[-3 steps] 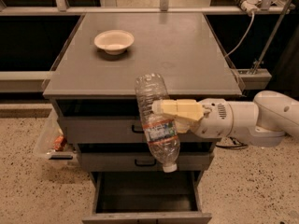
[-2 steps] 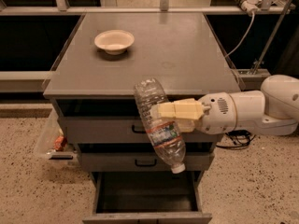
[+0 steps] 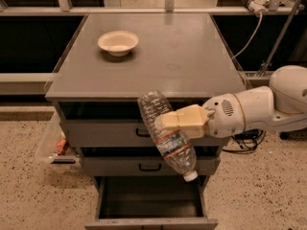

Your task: Place water bottle into bottom drawer

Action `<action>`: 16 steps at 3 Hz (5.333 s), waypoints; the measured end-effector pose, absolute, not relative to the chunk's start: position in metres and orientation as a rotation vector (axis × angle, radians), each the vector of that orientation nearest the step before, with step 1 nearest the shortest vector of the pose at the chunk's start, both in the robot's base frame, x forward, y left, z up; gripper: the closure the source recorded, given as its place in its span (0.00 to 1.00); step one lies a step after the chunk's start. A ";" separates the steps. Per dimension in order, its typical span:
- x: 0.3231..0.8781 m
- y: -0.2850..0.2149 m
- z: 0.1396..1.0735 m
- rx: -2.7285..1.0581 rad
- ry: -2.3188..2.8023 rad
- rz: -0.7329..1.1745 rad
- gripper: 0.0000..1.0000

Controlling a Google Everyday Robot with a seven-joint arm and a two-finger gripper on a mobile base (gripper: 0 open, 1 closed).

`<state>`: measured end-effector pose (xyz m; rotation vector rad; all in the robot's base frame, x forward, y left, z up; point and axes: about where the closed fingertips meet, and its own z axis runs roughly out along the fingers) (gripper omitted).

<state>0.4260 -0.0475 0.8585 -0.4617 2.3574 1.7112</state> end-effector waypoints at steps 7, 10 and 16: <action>0.409 0.051 0.678 -0.043 2.848 1.436 1.00; 0.404 -0.035 0.614 0.620 2.661 1.335 1.00; 0.457 -0.035 0.404 1.333 2.724 1.329 1.00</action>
Offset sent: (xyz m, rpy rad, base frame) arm -0.0172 0.1115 -0.1388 -0.2783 0.2492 0.1966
